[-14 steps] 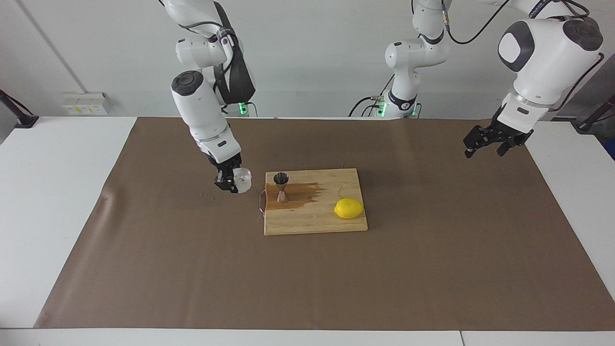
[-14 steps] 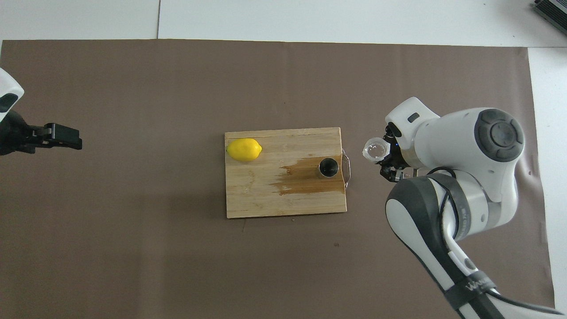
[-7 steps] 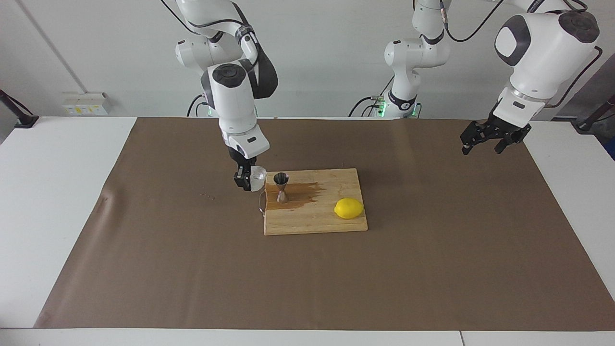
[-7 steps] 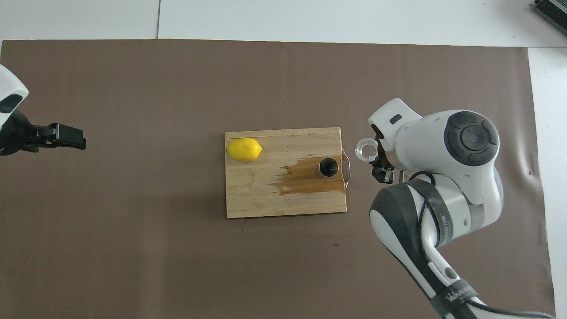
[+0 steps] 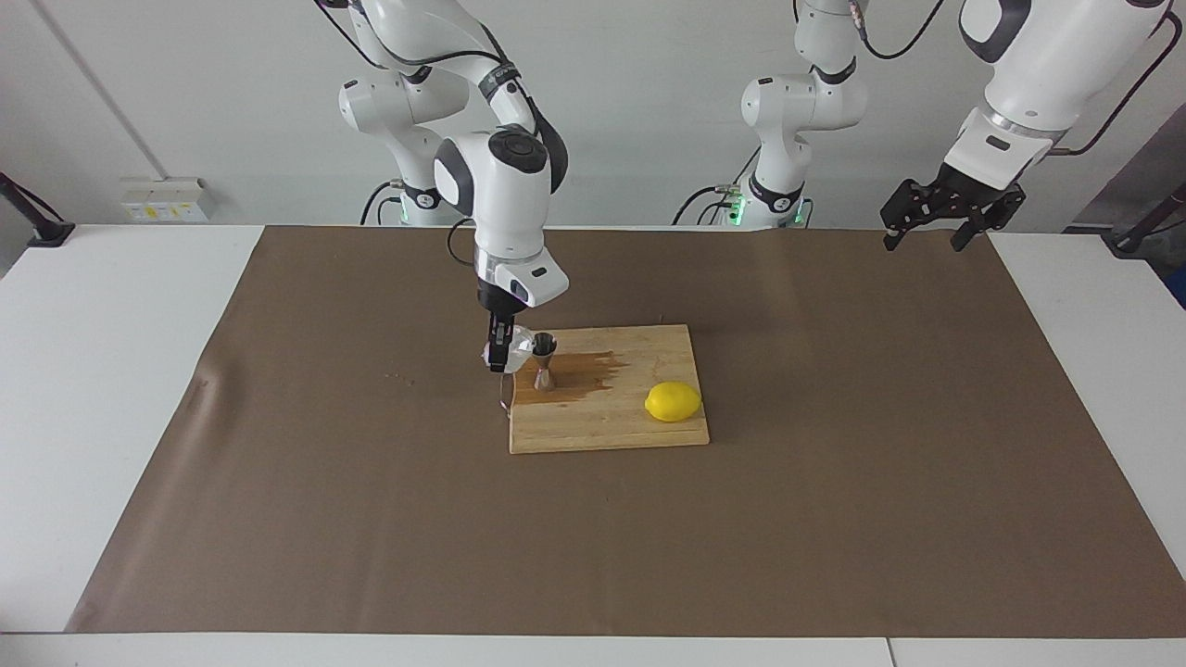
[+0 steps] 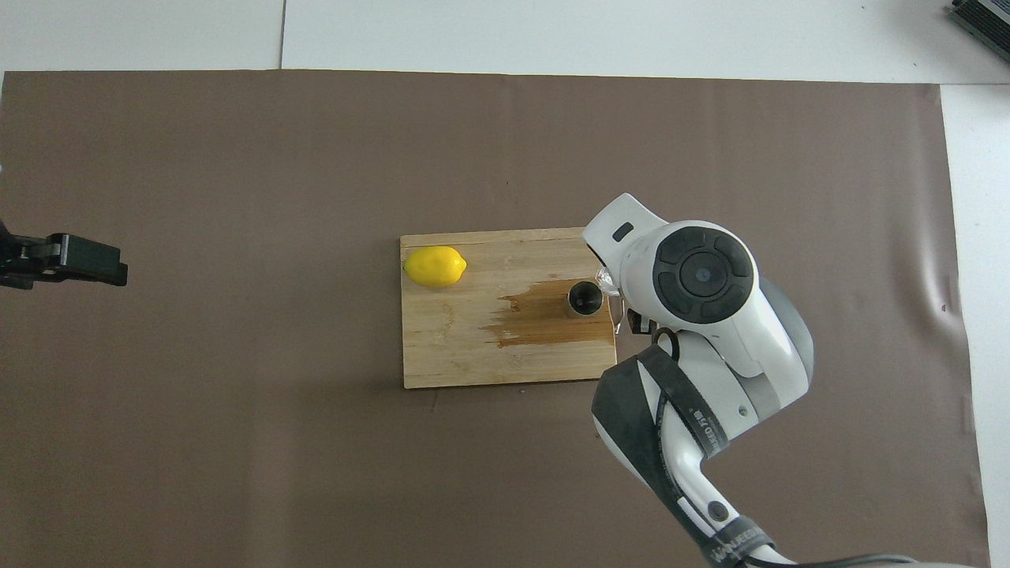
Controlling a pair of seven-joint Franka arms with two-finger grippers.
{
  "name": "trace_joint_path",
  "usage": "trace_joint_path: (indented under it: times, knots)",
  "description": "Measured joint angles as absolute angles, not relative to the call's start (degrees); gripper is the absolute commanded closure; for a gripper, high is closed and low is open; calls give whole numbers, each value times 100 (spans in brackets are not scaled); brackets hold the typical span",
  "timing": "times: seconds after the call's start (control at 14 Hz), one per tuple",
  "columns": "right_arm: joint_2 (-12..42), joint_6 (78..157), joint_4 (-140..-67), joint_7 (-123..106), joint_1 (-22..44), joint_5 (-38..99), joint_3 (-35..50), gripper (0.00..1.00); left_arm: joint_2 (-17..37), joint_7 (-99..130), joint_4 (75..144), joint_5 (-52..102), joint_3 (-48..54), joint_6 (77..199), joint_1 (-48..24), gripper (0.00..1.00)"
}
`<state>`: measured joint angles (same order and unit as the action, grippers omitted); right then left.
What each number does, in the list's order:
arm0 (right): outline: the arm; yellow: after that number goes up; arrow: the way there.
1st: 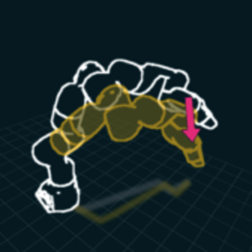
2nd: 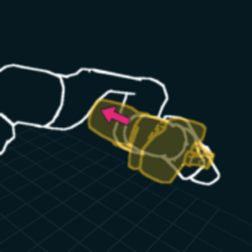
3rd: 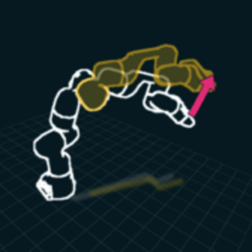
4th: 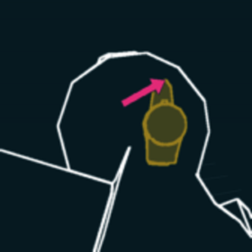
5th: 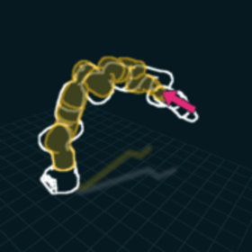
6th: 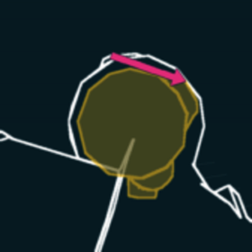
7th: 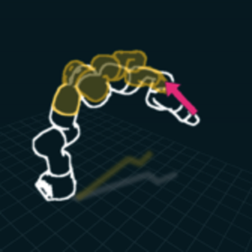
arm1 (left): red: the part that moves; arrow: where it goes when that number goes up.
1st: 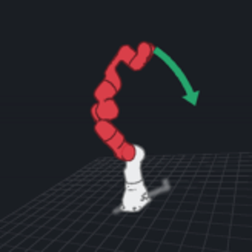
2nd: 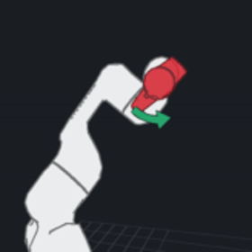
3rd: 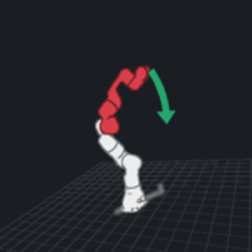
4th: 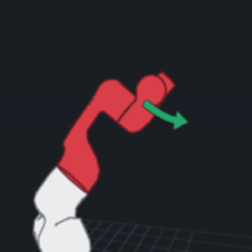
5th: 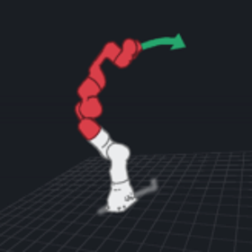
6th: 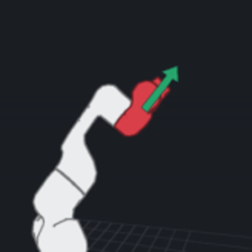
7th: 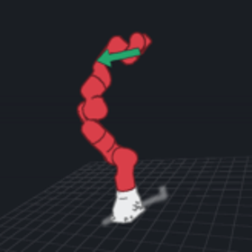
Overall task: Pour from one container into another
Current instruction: 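Carry the clear glass with the right gripper above the metal cup, then tilt the clear glass with the right gripper over the metal cup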
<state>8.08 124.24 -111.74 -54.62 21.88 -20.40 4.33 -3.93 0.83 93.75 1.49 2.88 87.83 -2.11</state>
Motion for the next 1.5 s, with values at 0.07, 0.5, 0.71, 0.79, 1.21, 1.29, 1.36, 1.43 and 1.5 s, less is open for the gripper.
trace_joint_path:
  times: [0.07,0.5,0.71,0.79,1.21,1.29,1.36,1.43,1.5]
  knots:
    - [809,12424,-11177,-5459,2219,-2200,433,100,-393,83,9373,149,351,8772,-211,0]
    - [806,12424,-11245,-5457,2398,-2889,432,100,-393,83,9373,149,358,8746,-204,0]
    - [803,12438,-11248,-5457,2404,-3093,431,100,-393,83,9373,149,357,8745,-203,0]
    - [802,12440,-11249,-5457,2405,-3128,431,100,-393,83,9373,149,357,8745,-203,0]
    - [794,12242,-11262,-5049,2762,-3648,433,100,-393,83,9373,149,357,8744,-203,0]
    - [781,12126,-11262,-5004,2837,-3710,434,100,-393,83,9373,149,357,8744,-203,0]
    - [764,12039,-11265,-4988,2880,-3779,434,100,-394,83,9373,149,357,8744,-203,0]
    - [744,11985,-11272,-4979,2893,-3856,434,100,-393,83,9373,149,357,8743,-203,0]
    - [723,11954,-11289,-4974,2892,-3909,427,100,-393,83,9373,149,357,8743,-203,0]
